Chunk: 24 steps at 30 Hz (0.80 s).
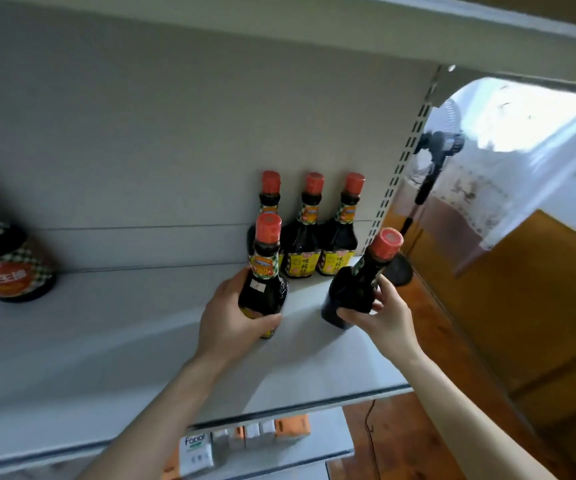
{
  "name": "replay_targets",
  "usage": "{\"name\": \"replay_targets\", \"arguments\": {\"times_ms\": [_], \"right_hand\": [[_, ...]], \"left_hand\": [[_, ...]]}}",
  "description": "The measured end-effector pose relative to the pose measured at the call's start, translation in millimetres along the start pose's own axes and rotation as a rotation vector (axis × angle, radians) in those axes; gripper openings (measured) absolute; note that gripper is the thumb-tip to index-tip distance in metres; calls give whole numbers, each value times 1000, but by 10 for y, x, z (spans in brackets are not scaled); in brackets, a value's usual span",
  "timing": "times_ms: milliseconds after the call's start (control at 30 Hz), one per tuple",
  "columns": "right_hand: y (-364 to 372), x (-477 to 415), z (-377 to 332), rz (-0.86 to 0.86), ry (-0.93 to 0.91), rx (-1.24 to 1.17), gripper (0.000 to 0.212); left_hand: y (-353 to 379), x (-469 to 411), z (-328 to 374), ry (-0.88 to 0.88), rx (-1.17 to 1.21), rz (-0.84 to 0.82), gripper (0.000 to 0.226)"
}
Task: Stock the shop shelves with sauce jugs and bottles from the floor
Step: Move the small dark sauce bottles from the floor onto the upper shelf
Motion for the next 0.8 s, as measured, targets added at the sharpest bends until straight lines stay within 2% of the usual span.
{"name": "replay_targets", "arguments": {"times_ms": [200,400,500,600,733,800], "right_hand": [[61,-262,40,-126,-12,34,63],[122,-266,130,-230,-20,60,79],[137,-259,184,-246,-71,65,77],[130,-189,196,-155,-33,15,68],[55,24,276,14,28,19,78],[6,88,345,52,31,-34,67]], "left_hand": [[38,19,14,-9,-41,44,71],[58,53,32,-6,-67,51,72],[59,52,30,-13,-62,48,72],[65,48,23,-1,-59,44,73],[72,43,-9,-7,-66,46,76],[69,40,-20,-5,-54,47,78]]}}
Point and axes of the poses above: each hand's wrist, its own x-axis away from the middle knuckle, its own y-axis out of the palm, z = x × y, the point moved 8 cm from there along -x, towards the middle knuckle, and after that the axes turned 14 degrees about x, right-handed, at the moved point
